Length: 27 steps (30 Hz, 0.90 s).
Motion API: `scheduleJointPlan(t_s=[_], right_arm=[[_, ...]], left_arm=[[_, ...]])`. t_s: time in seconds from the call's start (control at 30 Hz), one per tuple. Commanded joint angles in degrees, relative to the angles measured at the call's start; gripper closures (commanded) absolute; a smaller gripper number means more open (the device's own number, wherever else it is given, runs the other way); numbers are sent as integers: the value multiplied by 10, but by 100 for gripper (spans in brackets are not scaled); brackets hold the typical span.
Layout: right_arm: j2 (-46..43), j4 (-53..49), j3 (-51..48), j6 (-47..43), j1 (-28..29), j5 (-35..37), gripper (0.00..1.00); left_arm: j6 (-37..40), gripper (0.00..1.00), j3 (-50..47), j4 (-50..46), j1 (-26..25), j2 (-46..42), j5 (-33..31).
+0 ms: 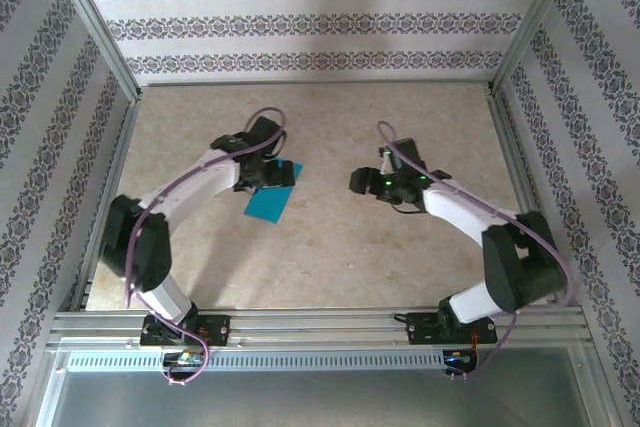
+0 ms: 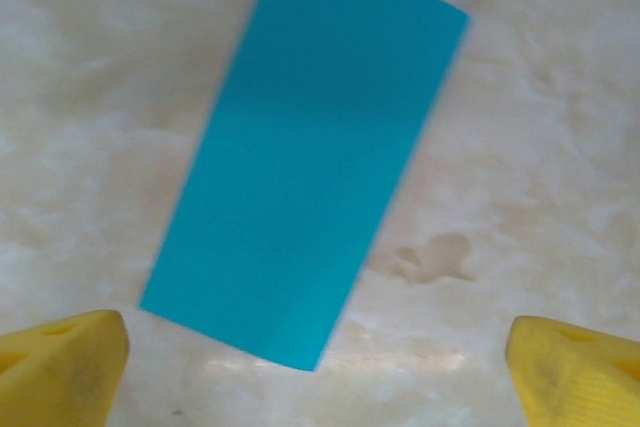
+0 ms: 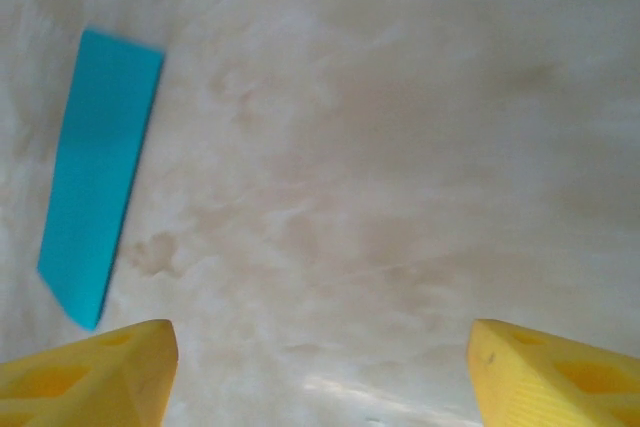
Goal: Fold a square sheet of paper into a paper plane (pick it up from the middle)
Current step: Turn over the paper at the center of the table, then move the paper to the center of the table.
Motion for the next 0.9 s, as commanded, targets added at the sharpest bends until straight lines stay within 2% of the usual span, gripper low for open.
scheduleJointPlan(t_s=[0.0, 0.23, 0.43, 0.63, 0.87], right_arm=[[55, 32, 58, 34, 56, -33, 30], [189, 9, 182, 60, 155, -59, 46], [284, -15, 281, 68, 204, -74, 51], [352, -38, 345, 73, 217, -88, 54], [367, -78, 343, 49, 204, -85, 54]], left_arm=[[-45, 0, -79, 75, 39, -62, -17], [-71, 1, -181, 91, 125, -158, -17], [-64, 0, -214, 111, 175, -183, 58], [-63, 0, -229, 138, 186, -184, 92], [-66, 0, -236, 160, 186, -178, 113]])
